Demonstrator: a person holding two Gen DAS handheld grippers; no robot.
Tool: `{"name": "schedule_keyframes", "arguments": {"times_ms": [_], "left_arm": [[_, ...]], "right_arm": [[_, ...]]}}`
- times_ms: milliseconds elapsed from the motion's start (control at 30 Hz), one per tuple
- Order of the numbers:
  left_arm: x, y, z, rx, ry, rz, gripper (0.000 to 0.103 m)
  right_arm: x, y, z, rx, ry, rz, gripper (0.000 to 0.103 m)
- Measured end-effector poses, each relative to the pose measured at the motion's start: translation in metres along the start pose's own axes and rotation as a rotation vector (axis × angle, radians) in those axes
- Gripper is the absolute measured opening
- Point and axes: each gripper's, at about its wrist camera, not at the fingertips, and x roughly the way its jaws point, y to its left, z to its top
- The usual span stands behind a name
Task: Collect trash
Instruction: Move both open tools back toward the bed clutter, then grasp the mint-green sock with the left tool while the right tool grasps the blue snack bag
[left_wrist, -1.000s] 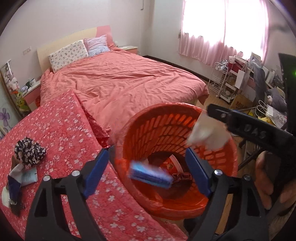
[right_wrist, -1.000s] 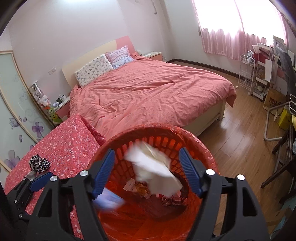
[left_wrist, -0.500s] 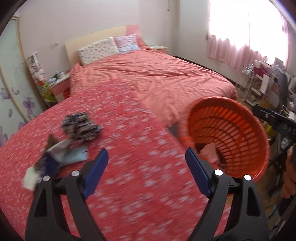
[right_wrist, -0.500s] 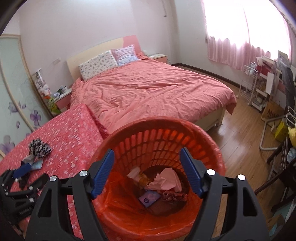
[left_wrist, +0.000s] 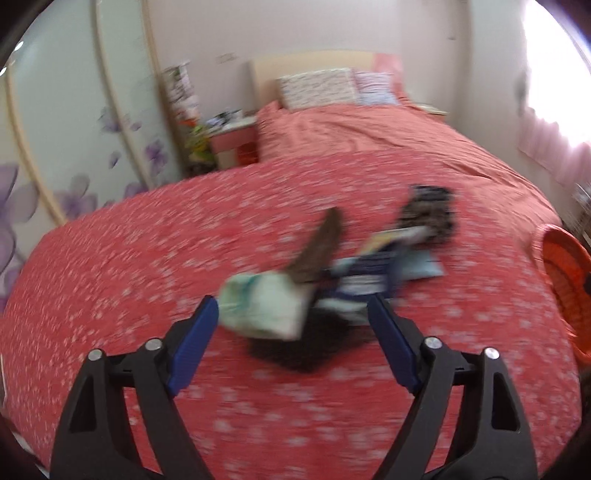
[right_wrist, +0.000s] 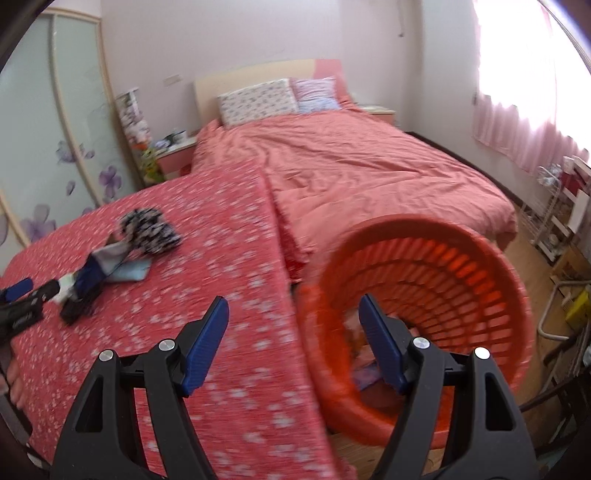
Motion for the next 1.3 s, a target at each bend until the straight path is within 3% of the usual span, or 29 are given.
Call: {"name": "schedule_keyframes", "arguments": {"times_ms": [167,300,400,500,700,933,967,1033,1100,1233,1300], "left_arm": [[0.031,0.029,-0.001,-0.089,0.082,-0.043,0.056],[0.043,0.034,-0.005,-0.115,0.108,-0.101,0.021],[0.039,0.043,-0.012,-0.124,0.104,-0.106,0.012],[0.032,0.061,-0.022,-0.107,0.102,-0.08,0.011],[0.022,0.101,-0.042,-0.1,0.119,0.002,0.011],[0.017,0.124,-0.053,-0.156,0.13,-0.008,0.024],[0.016,0.125,-0.054,-0.158,0.128,-0.01,0.026],[0.012,0.125,-0.054,-0.159,0.123,-0.015,0.04],[0.008,0.125,-0.056,-0.16,0.112,-0.019,0.048],[-0.006,0.122,-0.053,-0.163,0.072,-0.03,0.065],[-0.009,0.122,-0.051,-0.163,0.06,-0.03,0.069]], "right_arm": [[0.01,0.037,-0.007,-0.038,0.032,0.044,0.072],[0.016,0.062,-0.007,-0.069,0.046,0.072,0.071],[0.019,0.08,-0.009,-0.093,0.051,0.089,0.071],[0.024,0.103,-0.011,-0.123,0.058,0.117,0.069],[0.029,0.147,-0.002,-0.13,0.066,0.202,0.065],[0.049,0.196,0.017,-0.08,0.106,0.276,0.057],[0.054,0.199,0.018,-0.077,0.115,0.272,0.053],[0.065,0.206,0.019,-0.078,0.143,0.26,0.036],[0.074,0.206,0.018,-0.069,0.173,0.268,0.01],[0.063,0.188,0.008,-0.058,0.17,0.307,0.006],[0.052,0.177,0.001,-0.083,0.162,0.3,0.006]]}}
